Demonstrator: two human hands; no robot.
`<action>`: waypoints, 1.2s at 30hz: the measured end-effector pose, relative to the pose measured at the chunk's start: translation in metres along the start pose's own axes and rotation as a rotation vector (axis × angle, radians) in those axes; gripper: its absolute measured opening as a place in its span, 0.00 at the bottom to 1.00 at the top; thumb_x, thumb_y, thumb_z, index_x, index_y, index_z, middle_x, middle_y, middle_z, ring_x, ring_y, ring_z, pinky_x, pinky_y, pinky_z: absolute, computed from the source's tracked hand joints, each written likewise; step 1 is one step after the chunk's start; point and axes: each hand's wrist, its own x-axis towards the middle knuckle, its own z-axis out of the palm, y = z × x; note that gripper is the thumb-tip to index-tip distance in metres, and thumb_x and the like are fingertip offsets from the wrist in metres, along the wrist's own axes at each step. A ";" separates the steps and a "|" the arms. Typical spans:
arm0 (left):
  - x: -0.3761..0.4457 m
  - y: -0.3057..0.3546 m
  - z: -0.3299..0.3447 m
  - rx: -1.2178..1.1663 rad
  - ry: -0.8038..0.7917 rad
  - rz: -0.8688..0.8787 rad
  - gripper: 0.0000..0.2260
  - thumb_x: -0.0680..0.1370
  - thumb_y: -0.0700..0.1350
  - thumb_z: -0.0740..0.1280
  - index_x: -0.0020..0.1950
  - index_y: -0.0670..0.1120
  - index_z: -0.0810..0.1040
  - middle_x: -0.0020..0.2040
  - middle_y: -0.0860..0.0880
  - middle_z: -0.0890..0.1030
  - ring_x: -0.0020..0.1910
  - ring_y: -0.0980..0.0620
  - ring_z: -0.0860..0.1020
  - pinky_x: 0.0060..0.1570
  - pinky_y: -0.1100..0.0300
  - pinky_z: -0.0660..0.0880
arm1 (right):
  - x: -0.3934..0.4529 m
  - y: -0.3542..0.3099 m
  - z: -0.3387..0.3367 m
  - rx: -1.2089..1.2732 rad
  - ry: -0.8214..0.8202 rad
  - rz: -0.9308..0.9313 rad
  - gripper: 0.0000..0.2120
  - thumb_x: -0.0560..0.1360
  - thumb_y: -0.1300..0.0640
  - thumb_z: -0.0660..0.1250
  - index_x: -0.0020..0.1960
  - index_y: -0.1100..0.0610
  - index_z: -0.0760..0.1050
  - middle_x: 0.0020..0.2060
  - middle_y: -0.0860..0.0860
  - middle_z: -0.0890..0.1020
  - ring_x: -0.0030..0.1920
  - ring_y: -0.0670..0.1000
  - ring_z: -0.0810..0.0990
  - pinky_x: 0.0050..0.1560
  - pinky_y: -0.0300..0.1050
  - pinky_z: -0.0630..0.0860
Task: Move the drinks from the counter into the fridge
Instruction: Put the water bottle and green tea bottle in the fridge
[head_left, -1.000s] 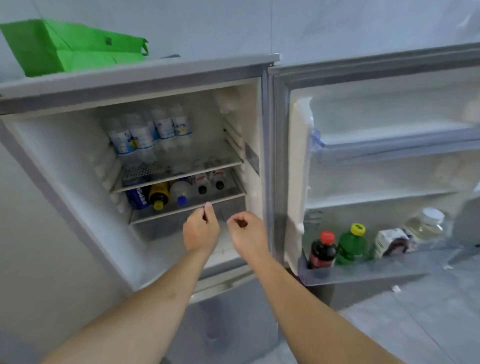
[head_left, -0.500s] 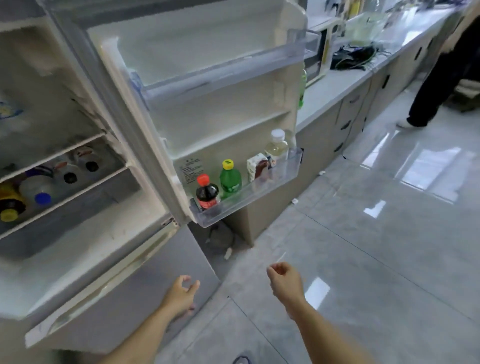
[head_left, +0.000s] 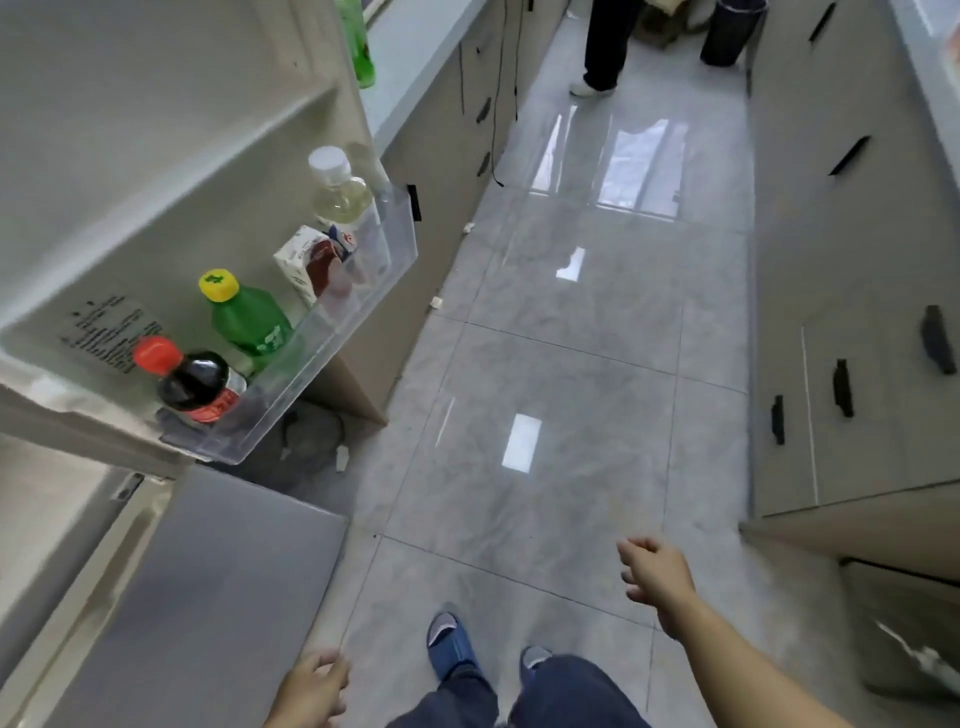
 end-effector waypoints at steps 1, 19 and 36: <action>0.005 0.003 -0.002 0.023 -0.012 -0.001 0.06 0.79 0.40 0.67 0.53 0.38 0.77 0.39 0.38 0.78 0.31 0.46 0.73 0.35 0.58 0.68 | -0.003 0.010 -0.006 0.004 0.024 0.027 0.04 0.76 0.59 0.67 0.47 0.60 0.77 0.36 0.55 0.76 0.33 0.53 0.73 0.33 0.45 0.72; 0.087 0.225 0.106 0.132 -0.120 0.082 0.09 0.81 0.46 0.64 0.60 0.43 0.75 0.48 0.44 0.81 0.38 0.47 0.77 0.38 0.57 0.75 | 0.037 0.078 -0.096 0.091 0.176 0.473 0.05 0.76 0.59 0.68 0.42 0.59 0.76 0.39 0.57 0.79 0.42 0.60 0.81 0.41 0.47 0.75; 0.136 0.351 0.151 0.071 0.028 -0.107 0.10 0.82 0.46 0.63 0.56 0.41 0.77 0.47 0.42 0.81 0.38 0.46 0.75 0.42 0.53 0.76 | 0.249 -0.273 -0.104 -0.080 -0.063 0.034 0.03 0.76 0.58 0.66 0.46 0.58 0.76 0.34 0.53 0.74 0.34 0.52 0.71 0.34 0.43 0.72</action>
